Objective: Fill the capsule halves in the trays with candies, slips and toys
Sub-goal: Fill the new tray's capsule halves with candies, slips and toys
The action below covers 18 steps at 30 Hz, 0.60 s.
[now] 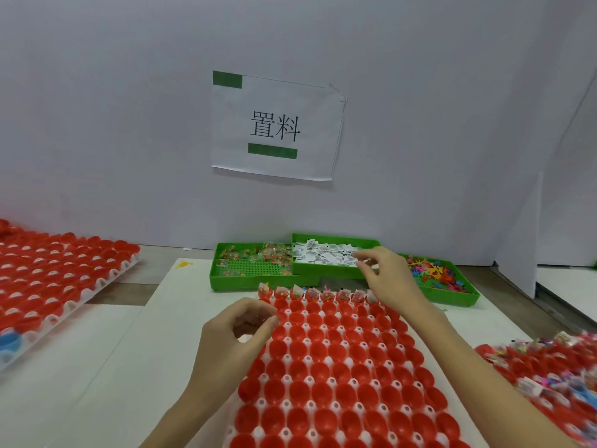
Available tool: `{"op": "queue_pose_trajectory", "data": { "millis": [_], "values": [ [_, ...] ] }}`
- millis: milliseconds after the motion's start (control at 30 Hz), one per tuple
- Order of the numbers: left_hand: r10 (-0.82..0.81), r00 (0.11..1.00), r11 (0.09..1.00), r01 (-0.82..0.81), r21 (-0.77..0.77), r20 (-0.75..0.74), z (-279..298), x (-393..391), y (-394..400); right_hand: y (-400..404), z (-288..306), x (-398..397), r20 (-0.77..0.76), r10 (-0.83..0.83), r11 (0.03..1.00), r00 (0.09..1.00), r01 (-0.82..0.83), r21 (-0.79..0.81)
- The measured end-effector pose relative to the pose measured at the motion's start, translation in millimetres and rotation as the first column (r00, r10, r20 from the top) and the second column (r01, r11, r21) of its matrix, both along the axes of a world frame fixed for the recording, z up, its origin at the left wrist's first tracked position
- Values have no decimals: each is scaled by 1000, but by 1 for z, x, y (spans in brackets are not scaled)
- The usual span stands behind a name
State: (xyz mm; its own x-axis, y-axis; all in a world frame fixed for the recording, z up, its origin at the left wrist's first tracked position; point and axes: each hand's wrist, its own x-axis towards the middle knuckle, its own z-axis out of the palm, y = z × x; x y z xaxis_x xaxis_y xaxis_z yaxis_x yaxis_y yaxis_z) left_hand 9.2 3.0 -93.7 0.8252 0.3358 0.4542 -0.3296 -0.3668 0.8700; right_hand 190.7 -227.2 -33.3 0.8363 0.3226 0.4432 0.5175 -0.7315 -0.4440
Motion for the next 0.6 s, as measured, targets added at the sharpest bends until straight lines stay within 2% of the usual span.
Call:
{"op": "queue_pose_trajectory", "data": {
  "millis": [100,267,333,600],
  "values": [
    [4,1000,1000,-4,12,13,2,-1,0,17,6,23,-81,6,967,997,-26,-255],
    [1,1000,1000,-1,0,18,5,-3,3,33,3,40,-127,11,893,992,-67,-445],
    [3,1000,1000,-3,-2,16,7,-3,3,33,1,43,-87,6,898,996,-44,-438],
    [12,1000,1000,-12,11,11,9,-4,3,20,-4,49,-17,-3,982,1000,0,-188]
  ]
}}
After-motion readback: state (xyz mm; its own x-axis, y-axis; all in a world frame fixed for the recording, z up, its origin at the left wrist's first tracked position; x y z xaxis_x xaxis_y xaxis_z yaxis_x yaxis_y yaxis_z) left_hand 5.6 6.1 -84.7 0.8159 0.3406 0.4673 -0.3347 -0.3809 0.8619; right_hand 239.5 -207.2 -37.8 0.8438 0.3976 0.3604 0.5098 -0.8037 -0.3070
